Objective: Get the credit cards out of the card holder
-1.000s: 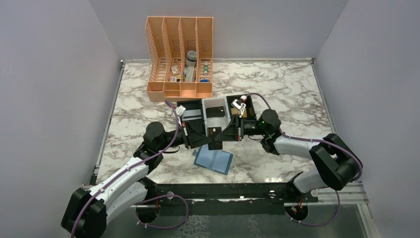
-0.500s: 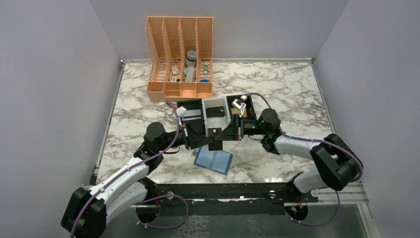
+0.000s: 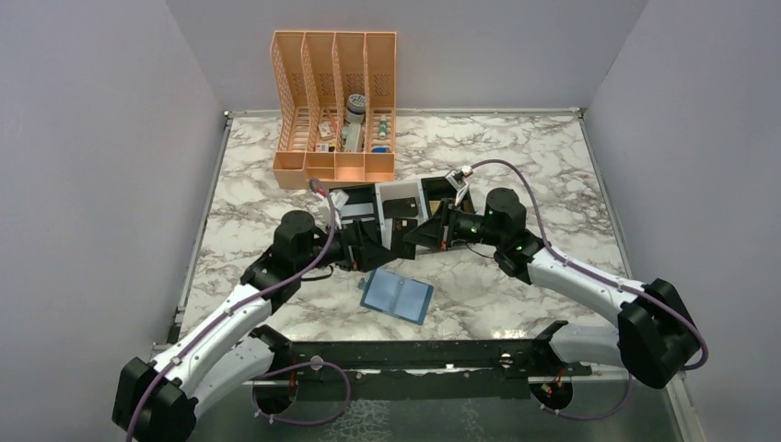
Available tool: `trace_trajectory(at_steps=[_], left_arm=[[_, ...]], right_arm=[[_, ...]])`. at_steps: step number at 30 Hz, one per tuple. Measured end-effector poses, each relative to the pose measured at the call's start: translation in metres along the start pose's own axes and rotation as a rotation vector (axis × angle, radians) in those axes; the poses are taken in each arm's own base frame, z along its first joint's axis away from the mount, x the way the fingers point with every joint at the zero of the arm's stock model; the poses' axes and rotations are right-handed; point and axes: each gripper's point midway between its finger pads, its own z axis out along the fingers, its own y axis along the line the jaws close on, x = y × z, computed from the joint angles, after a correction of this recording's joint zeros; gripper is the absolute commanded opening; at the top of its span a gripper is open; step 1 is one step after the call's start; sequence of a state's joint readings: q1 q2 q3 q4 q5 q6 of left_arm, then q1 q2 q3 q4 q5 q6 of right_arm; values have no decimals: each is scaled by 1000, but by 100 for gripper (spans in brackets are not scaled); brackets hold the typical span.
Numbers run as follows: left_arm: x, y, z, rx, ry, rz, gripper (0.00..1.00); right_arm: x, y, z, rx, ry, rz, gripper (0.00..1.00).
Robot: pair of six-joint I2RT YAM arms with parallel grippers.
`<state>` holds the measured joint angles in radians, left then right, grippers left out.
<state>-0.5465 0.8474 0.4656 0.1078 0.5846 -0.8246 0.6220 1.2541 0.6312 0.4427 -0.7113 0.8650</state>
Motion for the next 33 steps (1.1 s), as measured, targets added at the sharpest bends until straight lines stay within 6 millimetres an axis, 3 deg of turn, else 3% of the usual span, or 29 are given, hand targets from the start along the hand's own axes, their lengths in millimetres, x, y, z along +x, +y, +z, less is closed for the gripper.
trace_trajectory(at_steps=[5, 11, 20, 33], left_arm=[[-37, 13, -20, -241, -82, 151, 99], [-44, 53, -46, -512, -85, 229, 99], [-60, 90, -75, -787, -95, 325, 99], [-73, 112, -103, -981, -159, 344, 99]], right_arm=[[-8, -25, -10, 175, -51, -76, 1], [-7, -52, -23, 342, -43, -144, 1], [-29, -52, -36, 419, -94, -291, 1], [-52, -46, -29, 449, -90, -406, 1]])
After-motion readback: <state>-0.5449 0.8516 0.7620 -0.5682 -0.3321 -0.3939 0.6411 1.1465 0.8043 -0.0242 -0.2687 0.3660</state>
